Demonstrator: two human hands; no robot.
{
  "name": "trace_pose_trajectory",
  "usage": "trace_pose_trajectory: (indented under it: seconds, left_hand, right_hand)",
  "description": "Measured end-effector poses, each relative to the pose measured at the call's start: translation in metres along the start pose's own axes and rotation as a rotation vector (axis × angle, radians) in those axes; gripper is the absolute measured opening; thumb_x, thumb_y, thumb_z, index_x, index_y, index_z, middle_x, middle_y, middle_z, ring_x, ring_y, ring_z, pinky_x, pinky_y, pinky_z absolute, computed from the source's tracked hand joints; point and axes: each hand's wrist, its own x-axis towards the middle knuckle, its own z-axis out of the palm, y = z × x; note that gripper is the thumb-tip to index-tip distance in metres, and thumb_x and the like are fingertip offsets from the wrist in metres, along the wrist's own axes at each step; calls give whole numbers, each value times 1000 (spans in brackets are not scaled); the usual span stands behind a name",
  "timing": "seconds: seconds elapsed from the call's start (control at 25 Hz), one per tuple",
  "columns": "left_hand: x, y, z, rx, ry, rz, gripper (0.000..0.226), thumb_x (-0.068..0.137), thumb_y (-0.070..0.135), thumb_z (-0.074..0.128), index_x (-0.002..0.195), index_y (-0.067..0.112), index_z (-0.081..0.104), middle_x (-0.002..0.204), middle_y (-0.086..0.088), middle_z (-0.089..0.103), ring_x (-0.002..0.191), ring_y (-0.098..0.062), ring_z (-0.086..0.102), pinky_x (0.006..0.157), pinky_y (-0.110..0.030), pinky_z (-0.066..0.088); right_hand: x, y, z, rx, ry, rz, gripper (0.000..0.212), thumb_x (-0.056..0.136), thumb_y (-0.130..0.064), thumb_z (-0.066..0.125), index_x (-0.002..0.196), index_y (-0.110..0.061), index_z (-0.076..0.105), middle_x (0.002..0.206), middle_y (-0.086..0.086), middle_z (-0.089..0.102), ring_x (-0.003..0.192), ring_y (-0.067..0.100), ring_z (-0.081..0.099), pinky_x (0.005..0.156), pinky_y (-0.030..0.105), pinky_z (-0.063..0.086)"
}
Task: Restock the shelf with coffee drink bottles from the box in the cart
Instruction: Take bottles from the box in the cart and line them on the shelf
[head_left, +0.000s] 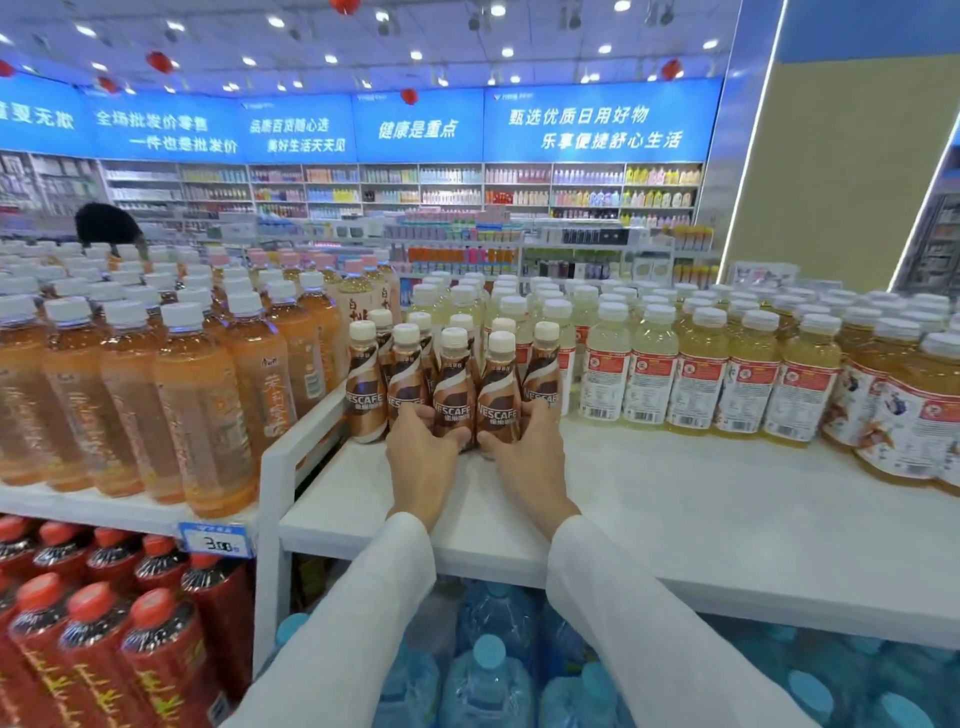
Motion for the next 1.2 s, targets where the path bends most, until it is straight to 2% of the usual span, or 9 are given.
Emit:
trace_pose_trajectory:
  seconds: [0.24,0.44,0.6,0.76,0.96,1.2]
  left_hand:
    - [6,-1,2,-33,9,-27,57,67,23,91,114,16,60,108,0,65,100,-17,63,90,-33,54]
    - [2,1,-1,-31,43,-35,54,69,25,91,113,16,61,96,2,65,90,-15,63,76,-21,45]
    - [4,0,-2,-56,35,-33,51,70,22,90,110,16,60,94,3,63,82,-6,59,68,-14,42]
    - [6,-2,0,-66,31,-13,50,70,21,91,110,15,61,95,1,63,84,-8,59,68,-15,43]
    - [6,-2,2,-72,23,10,49,68,23,91,106,15,61,92,0,63,83,-9,60,70,-17,46]
    - [5,-3,1,-77,16,4,49,69,22,91,107,16,60,93,1,63,83,-7,59,70,-17,46]
  right_hand:
    - [1,5,3,-10,26,-23,54,74,-33,81,114,-29,46,126,2,54,110,19,59,95,43,53]
    - [2,7,4,-18,29,-36,55,76,-32,81,118,-28,45,128,1,53,113,20,58,97,43,52]
    - [4,8,5,-38,39,-44,54,77,-31,81,117,-28,45,129,2,52,114,22,58,98,45,52]
    - [5,8,6,-49,44,-51,54,77,-31,81,118,-26,45,129,3,51,113,22,58,97,43,52]
    - [5,8,6,-47,38,-69,53,79,-29,80,118,-23,46,128,5,51,111,21,57,90,29,47]
    - [4,8,6,-84,38,-64,54,81,-30,79,121,-23,43,132,4,46,115,21,54,92,29,46]
